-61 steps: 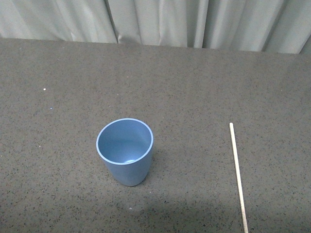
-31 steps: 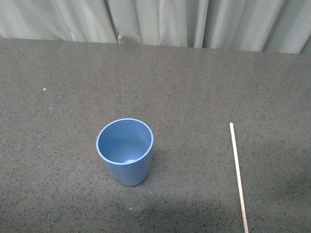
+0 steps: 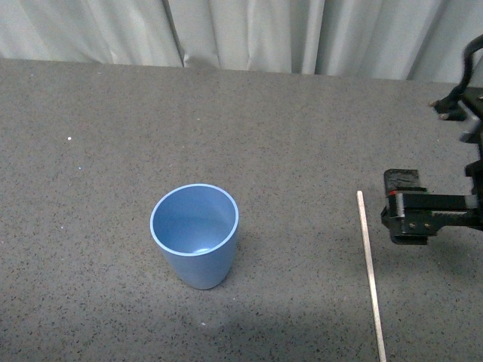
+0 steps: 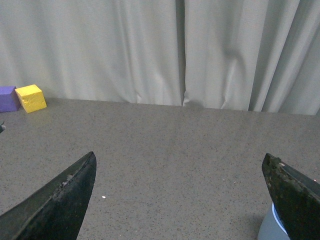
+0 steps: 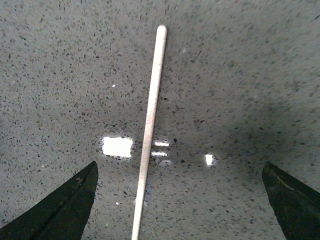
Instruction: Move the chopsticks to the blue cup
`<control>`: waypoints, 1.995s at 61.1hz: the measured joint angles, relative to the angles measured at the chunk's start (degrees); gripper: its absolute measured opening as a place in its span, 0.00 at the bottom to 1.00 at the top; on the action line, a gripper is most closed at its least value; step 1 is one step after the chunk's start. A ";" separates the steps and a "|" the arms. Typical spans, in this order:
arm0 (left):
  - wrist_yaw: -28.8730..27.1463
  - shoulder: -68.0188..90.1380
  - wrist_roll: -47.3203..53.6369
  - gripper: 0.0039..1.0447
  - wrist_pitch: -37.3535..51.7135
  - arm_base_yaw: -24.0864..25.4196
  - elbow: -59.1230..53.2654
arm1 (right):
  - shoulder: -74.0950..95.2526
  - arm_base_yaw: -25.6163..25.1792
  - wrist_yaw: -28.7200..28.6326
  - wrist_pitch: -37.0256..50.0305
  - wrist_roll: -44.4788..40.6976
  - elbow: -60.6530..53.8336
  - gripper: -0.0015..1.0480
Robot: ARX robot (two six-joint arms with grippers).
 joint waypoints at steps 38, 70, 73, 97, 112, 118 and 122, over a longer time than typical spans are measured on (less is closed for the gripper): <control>0.00 0.00 0.00 0.94 0.00 0.00 0.00 | 13.97 3.52 0.79 -6.62 3.96 11.15 0.58; 0.00 0.00 0.00 0.94 0.00 0.00 0.00 | 11.45 1.92 1.14 -2.12 4.31 8.28 0.01; 0.00 0.00 0.00 0.94 0.00 0.00 0.00 | 9.25 1.90 1.09 1.66 3.50 6.32 0.01; 0.00 0.00 0.00 0.94 0.00 0.00 0.00 | -9.25 6.14 -15.26 48.11 -1.38 -7.02 0.01; 0.00 0.00 0.00 0.94 0.00 0.00 0.00 | -7.13 11.56 -24.68 56.72 0.98 -5.51 0.01; 0.02 0.00 0.00 0.94 0.00 0.00 0.00 | -4.76 14.16 -25.44 56.70 0.92 -3.69 0.01; 0.00 0.00 0.00 0.94 0.00 0.00 0.00 | -2.78 15.74 -25.62 56.70 0.87 -2.08 0.01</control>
